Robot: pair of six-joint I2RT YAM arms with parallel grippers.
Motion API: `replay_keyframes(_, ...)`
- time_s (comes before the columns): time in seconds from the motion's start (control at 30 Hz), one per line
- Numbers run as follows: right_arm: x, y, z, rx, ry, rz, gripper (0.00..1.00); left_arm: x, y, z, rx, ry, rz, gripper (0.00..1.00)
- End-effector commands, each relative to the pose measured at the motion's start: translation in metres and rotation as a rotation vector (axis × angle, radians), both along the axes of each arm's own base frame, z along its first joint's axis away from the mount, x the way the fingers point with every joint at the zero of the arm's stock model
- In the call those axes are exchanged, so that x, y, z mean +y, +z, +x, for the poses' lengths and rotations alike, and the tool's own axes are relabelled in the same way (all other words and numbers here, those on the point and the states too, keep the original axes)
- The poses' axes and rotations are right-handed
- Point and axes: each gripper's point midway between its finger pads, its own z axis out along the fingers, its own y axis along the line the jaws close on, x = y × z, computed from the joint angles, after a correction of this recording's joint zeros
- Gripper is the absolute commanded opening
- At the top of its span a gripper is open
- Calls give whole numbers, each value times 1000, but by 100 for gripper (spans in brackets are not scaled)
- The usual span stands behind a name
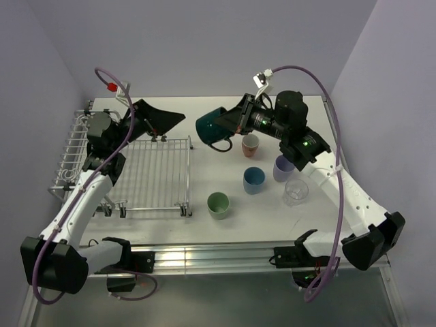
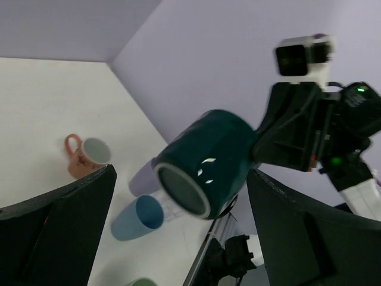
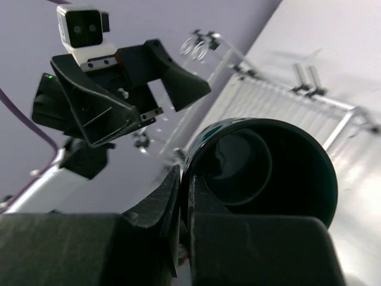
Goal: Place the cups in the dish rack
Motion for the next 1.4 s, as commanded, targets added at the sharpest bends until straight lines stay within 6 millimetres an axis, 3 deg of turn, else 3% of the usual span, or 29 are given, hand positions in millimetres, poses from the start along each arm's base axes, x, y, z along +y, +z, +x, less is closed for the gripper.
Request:
replay_keyframes(0.0, 4, 56, -26, -78, 149, 238, 0, -21, 38, -26, -167, -146, -65, 99)
replay_keyframes(0.07, 3, 50, -25, -56, 159, 270, 0, -29, 34, -23, -164, -158, -57, 99)
replay_keyframes(0.13, -1, 60, -29, -63, 187, 334, 0, -36, 28, -21, -142, -168, -50, 99)
replay_keyframes(0.37, -8, 62, -32, -58, 234, 438, 0, -41, 11, -15, -124, -156, -19, 99)
replay_keyframes(0.57, -14, 63, -30, -29, 271, 510, 0, -52, 14, -31, -174, -215, -23, 99)
replay_keyframes(0.9, -15, 59, -25, 11, 280, 559, 0, -69, 2, -44, -175, -282, -7, 99)
replay_keyframes(1.23, -19, 54, -20, 16, 273, 576, 0, -69, -1, -49, -175, -285, -7, 99)
replay_keyframes(1.37, -19, 51, -18, 13, 263, 574, 0, -71, 1, -52, -179, -308, -12, 90)
